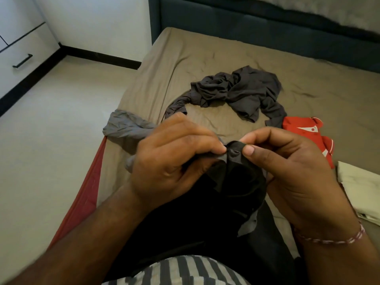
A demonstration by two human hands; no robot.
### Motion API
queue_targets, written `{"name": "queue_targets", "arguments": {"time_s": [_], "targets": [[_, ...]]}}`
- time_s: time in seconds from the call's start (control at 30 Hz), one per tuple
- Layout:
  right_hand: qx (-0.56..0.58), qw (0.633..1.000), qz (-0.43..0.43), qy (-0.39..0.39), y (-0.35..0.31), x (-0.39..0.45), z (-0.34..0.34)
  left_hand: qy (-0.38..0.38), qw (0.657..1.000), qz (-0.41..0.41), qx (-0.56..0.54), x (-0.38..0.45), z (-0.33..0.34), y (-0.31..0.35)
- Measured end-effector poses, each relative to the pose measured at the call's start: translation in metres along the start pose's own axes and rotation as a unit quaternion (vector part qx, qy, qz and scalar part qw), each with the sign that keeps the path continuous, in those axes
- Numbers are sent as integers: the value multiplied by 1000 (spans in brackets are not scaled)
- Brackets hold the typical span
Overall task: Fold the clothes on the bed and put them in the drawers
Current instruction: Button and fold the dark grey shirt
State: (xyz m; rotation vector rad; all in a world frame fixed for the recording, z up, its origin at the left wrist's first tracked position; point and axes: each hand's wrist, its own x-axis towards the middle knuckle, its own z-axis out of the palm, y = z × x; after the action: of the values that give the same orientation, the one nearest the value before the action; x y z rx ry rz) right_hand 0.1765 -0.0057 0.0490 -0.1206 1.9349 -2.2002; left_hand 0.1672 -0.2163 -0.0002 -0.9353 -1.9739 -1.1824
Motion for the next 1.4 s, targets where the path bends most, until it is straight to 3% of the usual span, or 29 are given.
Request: {"name": "queue_targets", "arguments": {"time_s": [0.33,0.47,0.67,0.8,0.93,1.07,1.23,1.4], "targets": [[-70,997,-32,-13,-3,-2,0,-30,998,-5,52,-2,12,-2],[-187,979,-86,3,-4,-4,1,-38,998,-25,47,-4,16,-2],[-350,923,-156,38,3,-6,2,-45,983,-177,-23,1,19,6],[-386,903,-181,56,8,-6,4,-18,957,-270,-106,0,22,6],[-403,890,-203,63,14,-5,6,2,939,-324,-112,-2,26,6],[-380,902,-199,61,17,-5,6,3,954,-294,-59,-4,22,7],[-317,933,-156,64,22,-4,3,-23,985,-155,75,-8,20,6],[-212,971,-91,56,22,-3,-1,-19,991,-77,108,-17,26,-1]]}}
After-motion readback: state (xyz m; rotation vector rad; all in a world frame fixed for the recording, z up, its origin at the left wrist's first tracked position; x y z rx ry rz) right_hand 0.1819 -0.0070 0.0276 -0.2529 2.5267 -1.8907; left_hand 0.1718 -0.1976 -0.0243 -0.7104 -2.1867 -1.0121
